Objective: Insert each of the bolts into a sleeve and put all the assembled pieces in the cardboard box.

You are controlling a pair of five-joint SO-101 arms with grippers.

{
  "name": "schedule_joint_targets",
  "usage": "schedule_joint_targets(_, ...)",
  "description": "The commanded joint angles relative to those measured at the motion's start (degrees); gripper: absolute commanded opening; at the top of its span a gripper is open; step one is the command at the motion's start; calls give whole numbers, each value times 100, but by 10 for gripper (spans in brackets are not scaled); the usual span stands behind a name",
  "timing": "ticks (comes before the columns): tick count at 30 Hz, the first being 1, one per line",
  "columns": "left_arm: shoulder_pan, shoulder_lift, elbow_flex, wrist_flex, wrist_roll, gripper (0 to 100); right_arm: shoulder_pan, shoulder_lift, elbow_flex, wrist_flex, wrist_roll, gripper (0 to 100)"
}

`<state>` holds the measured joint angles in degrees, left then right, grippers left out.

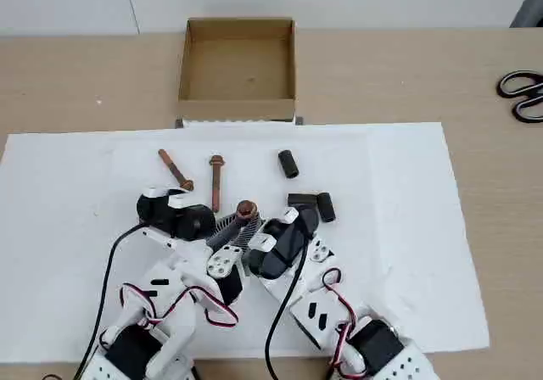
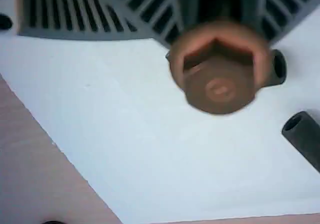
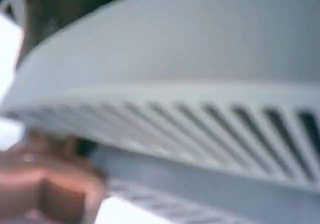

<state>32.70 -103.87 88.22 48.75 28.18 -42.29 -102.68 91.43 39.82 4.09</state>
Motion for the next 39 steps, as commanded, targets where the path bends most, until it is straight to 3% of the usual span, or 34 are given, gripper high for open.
schedule_joint_targets(1,123,-9,31,211,-53,6,-22,-110,-105,-286,53,2)
schedule_joint_targets(9,105,-9,22,211,-97,204,-22,-110,-97,-268,53,2)
schedule_joint_targets(14,-44,-9,-4,202,-123,206,-22,-110,-88,-259,53,2)
schedule_joint_targets(21,-967,0,-101,202,-1046,206,-22,-101,35,-286,53,2)
schedule_joint_targets(29,-1081,-9,-330,211,-1037,206,-22,-101,141,-303,53,2)
schedule_joint_targets(32,-1196,-18,-620,141,-809,170,13,-101,141,-303,53,2)
schedule_joint_targets(36,-1609,-18,-716,-281,-782,0,391,-110,149,-303,18,2)
schedule_joint_targets(39,-1837,9,-602,-422,-791,4,725,-110,132,-303,-26,2)
